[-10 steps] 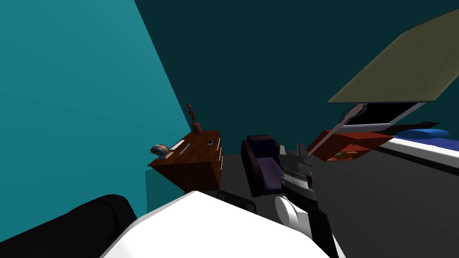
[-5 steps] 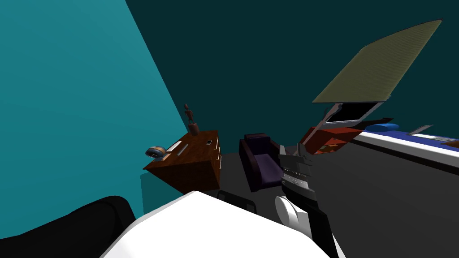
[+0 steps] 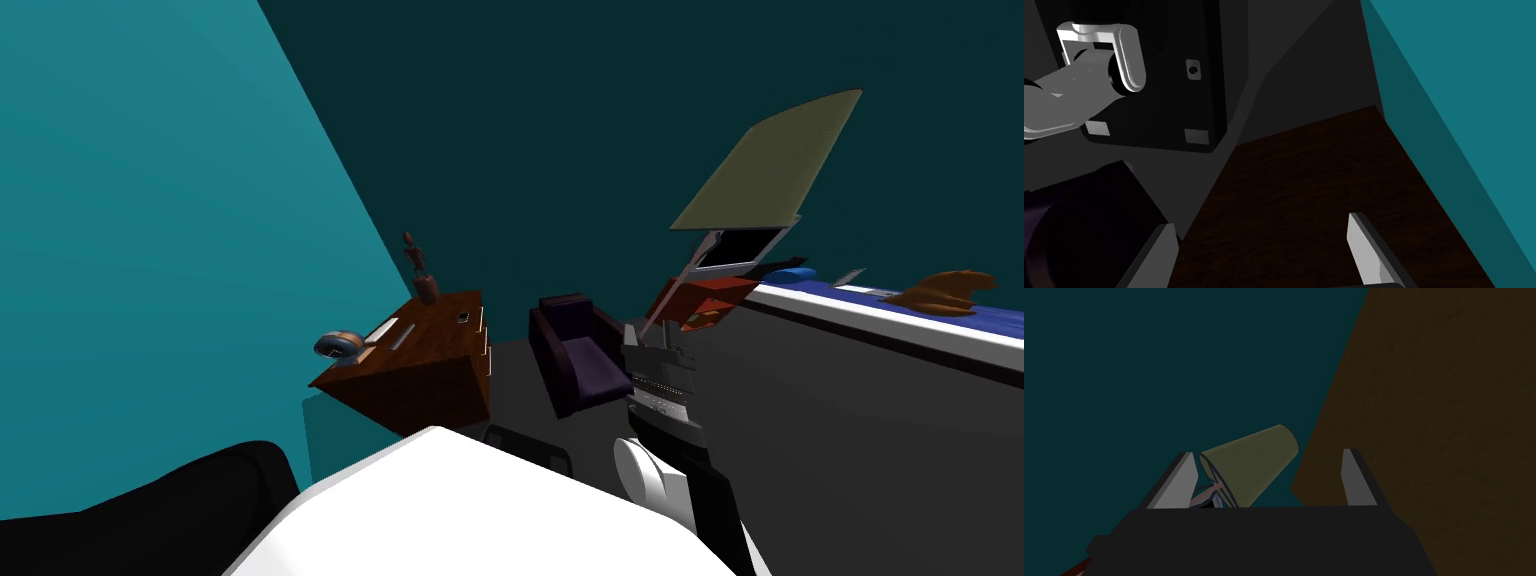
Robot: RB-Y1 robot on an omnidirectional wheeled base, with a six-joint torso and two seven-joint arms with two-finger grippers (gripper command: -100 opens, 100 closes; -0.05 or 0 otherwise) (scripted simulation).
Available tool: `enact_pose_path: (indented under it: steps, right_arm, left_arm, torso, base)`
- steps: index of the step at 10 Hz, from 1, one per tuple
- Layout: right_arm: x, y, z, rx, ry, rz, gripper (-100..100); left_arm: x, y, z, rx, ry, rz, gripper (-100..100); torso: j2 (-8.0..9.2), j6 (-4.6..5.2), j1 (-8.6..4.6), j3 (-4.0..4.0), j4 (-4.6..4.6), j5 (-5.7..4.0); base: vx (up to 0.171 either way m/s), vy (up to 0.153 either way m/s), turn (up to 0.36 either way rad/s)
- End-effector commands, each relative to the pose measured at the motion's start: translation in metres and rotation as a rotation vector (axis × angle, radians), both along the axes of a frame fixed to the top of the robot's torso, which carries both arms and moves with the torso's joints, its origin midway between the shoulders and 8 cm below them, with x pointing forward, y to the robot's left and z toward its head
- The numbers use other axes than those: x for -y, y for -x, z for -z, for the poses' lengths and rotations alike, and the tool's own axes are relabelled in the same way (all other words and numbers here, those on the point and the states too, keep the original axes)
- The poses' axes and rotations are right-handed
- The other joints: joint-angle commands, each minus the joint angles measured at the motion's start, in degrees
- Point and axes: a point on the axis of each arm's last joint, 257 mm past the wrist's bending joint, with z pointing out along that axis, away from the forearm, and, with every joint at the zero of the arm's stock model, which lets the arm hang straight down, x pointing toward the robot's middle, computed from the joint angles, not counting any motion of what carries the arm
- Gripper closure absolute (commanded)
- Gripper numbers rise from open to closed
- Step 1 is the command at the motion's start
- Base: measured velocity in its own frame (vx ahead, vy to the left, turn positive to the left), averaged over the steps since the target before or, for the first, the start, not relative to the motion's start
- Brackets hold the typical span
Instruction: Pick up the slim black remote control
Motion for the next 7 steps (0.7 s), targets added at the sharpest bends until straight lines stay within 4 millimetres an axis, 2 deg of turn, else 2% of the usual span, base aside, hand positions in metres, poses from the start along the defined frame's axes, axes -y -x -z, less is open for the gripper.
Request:
enact_pose_path:
  steps: [1,2,4,7]
  right_arm:
    - [0.0,0.0,0.0,0.0,0.0,0.0,0]
    - [0.0,0.0,0.0,0.0,0.0,0.0,0]
    - [0.0,0.0,0.0,0.0,0.0,0.0,0]
    - [0.0,0.0,0.0,0.0,0.0,0.0,0]
  left_arm:
    - [-0.009,-0.005,-0.006,0.004,-0.019,0.061,-100]
    - [-0.021,-0.013,-0.023,0.0,-0.044,0.12,-100]
    - [-0.023,-0.015,-0.025,0.002,-0.05,0.147,-100]
    - [-0.045,-0.036,-0.056,-0.005,-0.095,0.292,-100]
  torso:
    - [0.0,0.0,0.0,0.0,0.0,0.0]
    - [-0.04,-0.05,-0.03,-0.01,0.0,0.03]
    - [-0.08,-0.05,-0.03,-0.04,-0.01,0.02]
    - [-0.13,-0.05,-0.09,-0.07,-0.02,0.01]
  base:
    - [-0.065,0.044,-0.09]
    - [-0.062,0.049,-0.182]
    - [-0.049,0.03,-0.054]
    - [-0.065,0.035,-0.163]
